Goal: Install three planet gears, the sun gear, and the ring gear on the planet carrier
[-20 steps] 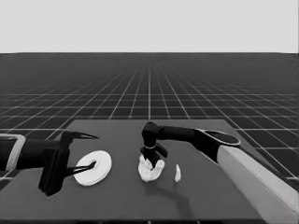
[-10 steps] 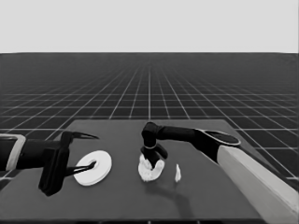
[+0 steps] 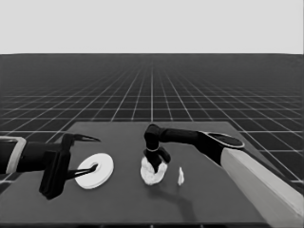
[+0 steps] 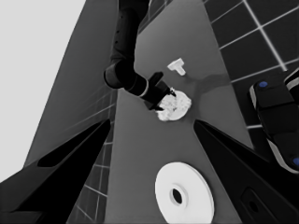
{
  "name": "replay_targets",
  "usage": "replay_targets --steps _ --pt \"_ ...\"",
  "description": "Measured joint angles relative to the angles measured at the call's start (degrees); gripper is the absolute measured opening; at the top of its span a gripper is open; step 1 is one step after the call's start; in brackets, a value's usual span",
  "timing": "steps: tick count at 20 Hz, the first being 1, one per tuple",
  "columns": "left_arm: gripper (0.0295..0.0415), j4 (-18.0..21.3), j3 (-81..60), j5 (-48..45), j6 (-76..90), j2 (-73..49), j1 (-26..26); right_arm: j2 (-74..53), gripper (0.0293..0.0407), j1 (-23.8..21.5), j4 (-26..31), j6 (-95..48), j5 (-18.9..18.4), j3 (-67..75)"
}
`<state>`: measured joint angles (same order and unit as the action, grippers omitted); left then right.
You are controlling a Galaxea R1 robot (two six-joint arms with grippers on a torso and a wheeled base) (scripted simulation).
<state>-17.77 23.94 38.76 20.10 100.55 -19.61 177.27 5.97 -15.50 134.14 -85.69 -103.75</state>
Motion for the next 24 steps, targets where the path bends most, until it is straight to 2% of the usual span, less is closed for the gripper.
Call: replay_targets --steps 1,2,8,9,10,11,14,18,19,20,21,22,24 --pt "0.0385 0.0 0.0 0.0 0.0 0.0 0.0 0.0 0.038 0.0 0.0 0.1 0.0 0.0" --pt "0.0385 0.0 0.0 0.0 0.0 0.0 0.0 0.0 0.0383 0.0 0.0 0.2 0.0 0.0" --pt "0.0385 0.0 0.0 0.0 0.0 0.0 0.0 0.0 0.0385 0.0 0.0 0.3 0.0 0.0" --pt "0.0385 0.0 0.0 0.0 0.0 0.0 0.0 -0.5 0.0393 -2.8 2.4 -22.2 -1.6 2.3" --pt "0.0385 0.0 0.0 0.0 0.0 0.0 0.0 -0.7 0.0391 -4.9 3.9 -36.4 -2.2 3.3" --pt "0.0385 0.0 0.0 0.0 0.0 0.0 0.0 -0.8 0.0388 -6.2 4.9 -44.8 -2.3 3.8" --pt "0.0385 0.0 0.0 0.0 0.0 0.0 0.0 -1.0 0.0385 -7.5 6.2 -54.6 -2.4 4.2" --pt "0.0385 0.0 0.0 0.0 0.0 0.0 0.0 -1.0 0.0385 -7.7 6.5 -56.9 -2.3 4.2" --pt "0.0385 0.0 0.0 0.0 0.0 0.0 0.0 -16.8 0.0404 -0.6 -6.1 -80.3 6.1 30.5" --pt "0.0385 0.0 0.0 0.0 0.0 0.0 0.0 -41.2 0.0394 6.2 -13.7 -95.0 11.0 51.5" --pt "0.0385 0.0 0.0 0.0 0.0 0.0 0.0 -56.5 0.0389 9.9 -18.1 -103.7 13.8 63.7" --pt "0.0385 0.0 0.0 0.0 0.0 0.0 0.0 -65.0 0.0386 11.9 -20.7 -108.8 15.6 71.1" --pt "0.0385 0.0 0.0 0.0 0.0 0.0 0.0 -72.7 0.0385 13.6 -23.2 -113.5 17.2 78.0"
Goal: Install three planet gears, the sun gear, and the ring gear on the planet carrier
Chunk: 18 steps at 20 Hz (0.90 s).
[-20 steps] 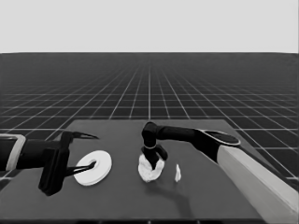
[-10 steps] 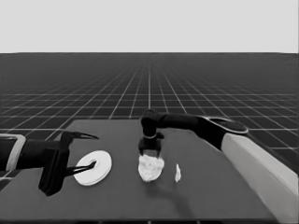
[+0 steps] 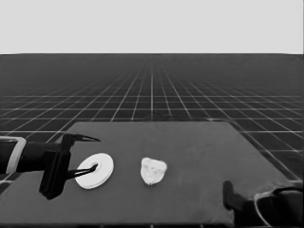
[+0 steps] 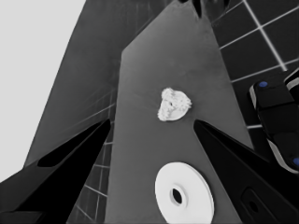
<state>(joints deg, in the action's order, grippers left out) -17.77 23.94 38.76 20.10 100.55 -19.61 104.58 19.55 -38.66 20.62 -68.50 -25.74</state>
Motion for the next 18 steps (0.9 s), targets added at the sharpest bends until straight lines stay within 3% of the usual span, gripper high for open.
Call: replay_targets --steps 4,5,6,7,8,10,14,16,18 --pt "0.0385 0.0 0.0 0.0 0.0 0.0 0.0 -3.4 0.0385 0.7 -1.2 -2.2 0.8 3.2" --pt "0.0398 -23.6 6.7 20.6 -27.8 4.0 10.5 -3.5 0.0385 0.7 -1.2 -2.3 0.8 3.3" --pt "0.041 -18.1 16.3 40.3 -53.5 13.3 13.2 -3.6 0.0385 0.7 -1.3 -2.4 0.8 3.4" --pt "0.0401 -6.4 27.9 45.5 -64.6 20.1 13.8 -3.7 0.0385 0.8 -1.3 -2.5 0.9 3.5" --pt "0.0393 1.4 37.4 46.2 -69.0 23.9 14.4 -3.7 0.0385 0.8 -1.3 -2.5 0.9 3.5" --pt "0.0386 9.0 48.7 46.5 -70.9 28.0 15.1 -3.8 0.0385 0.8 -1.3 -2.5 0.9 3.6" --pt "0.0385 12.6 55.6 46.9 -70.7 30.4 15.6 -3.8 0.0385 0.8 -1.3 -2.5 0.9 3.6" --pt "0.0385 7.0 59.4 41.9 -69.6 32.1 23.3 -3.8 0.0385 0.8 -1.3 -2.5 0.9 3.6" --pt "0.0385 5.4 61.7 40.0 -68.9 33.3 26.0 -3.8 0.0385 0.8 -1.3 -2.5 0.9 3.6"
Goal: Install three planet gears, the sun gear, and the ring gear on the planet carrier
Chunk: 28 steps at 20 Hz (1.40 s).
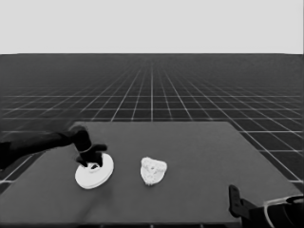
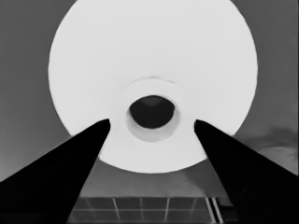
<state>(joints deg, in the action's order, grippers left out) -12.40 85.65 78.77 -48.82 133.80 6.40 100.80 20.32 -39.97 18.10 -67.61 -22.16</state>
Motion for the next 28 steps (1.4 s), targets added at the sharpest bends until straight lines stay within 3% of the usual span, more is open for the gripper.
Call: replay_targets --steps 6,7,16,19,26,27,28 --pt "0.0385 -0.7 1.3 -1.0 0.4 0.6 1.2 0.0 0.0385 0.0 0.0 0.0 0.0 0.0" --pt "0.0349 -0.8 1.4 -1.0 0.4 0.6 1.2 0.0 0.0385 0.0 0.0 0.0 0.0 0.0" --pt "0.0348 -0.8 1.4 -1.0 0.4 0.6 1.2 0.0 0.0385 0.0 0.0 0.0 0.0 0.0" --pt "0.0348 5.7 -4.6 5.4 -1.5 -2.2 -7.8 0.0 0.0385 0.0 0.0 0.0 0.0 0.0" --pt "0.0348 7.6 -4.8 7.0 -1.5 -2.4 -10.2 0.0 0.0385 0.0 0.0 0.0 0.0 0.0" --pt "0.0348 5.4 -10.0 8.3 -20.9 4.4 -9.5 0.0 0.0385 0.0 0.0 0.0 0.0 0.0" --pt "0.0348 4.6 -8.8 9.4 -30.2 18.6 -8.9 0.0 0.0385 0.0 0.0 0.0 0.0 0.0"
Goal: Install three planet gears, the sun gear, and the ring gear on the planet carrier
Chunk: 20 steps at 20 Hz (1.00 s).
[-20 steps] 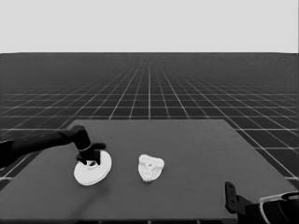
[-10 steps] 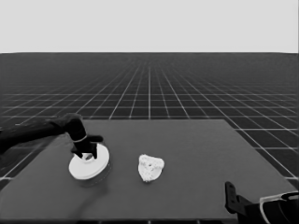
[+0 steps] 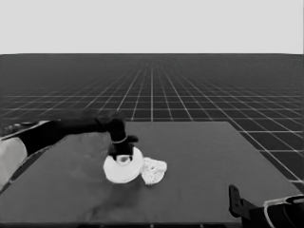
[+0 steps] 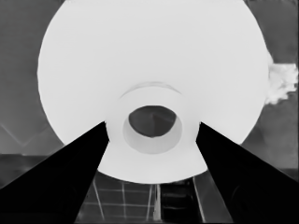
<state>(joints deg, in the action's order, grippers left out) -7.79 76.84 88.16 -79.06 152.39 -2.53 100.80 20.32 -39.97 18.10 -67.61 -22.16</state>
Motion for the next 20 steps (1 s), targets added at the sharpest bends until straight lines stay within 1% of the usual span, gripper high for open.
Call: replay_targets --steps 1,2,4,8,9,10,12,20 --pt "0.0348 -0.2 6.0 0.3 -1.8 10.1 0.3 0.0 0.0385 0.0 0.0 0.0 0.0 0.0" --pt "0.0348 -0.3 11.6 0.2 -1.1 16.0 0.5 0.0 0.0385 0.0 0.0 0.0 0.0 0.0" --pt "0.0348 -0.3 18.4 0.0 0.7 21.5 0.7 0.0 0.0385 0.0 0.0 0.0 0.0 0.0" --pt "0.0348 -0.3 22.2 -0.1 2.0 23.9 0.8 0.0 0.0385 0.0 0.0 0.0 0.0 0.0" --pt "0.0348 -2.5 23.4 -0.7 2.7 24.3 2.9 0.0 0.0385 0.0 0.0 0.0 0.0 0.0" --pt "0.0348 -3.8 24.3 -1.1 3.2 24.6 4.4 0.0 0.0385 0.0 0.0 0.0 0.0 0.0" --pt "0.0348 -4.9 25.3 -1.6 3.8 24.9 5.7 0.0 0.0385 0.0 0.0 0.0 0.0 0.0" --pt "0.0348 -5.5 25.7 -1.9 4.6 25.1 6.3 0.0 0.0385 0.0 0.0 0.0 0.0 0.0"
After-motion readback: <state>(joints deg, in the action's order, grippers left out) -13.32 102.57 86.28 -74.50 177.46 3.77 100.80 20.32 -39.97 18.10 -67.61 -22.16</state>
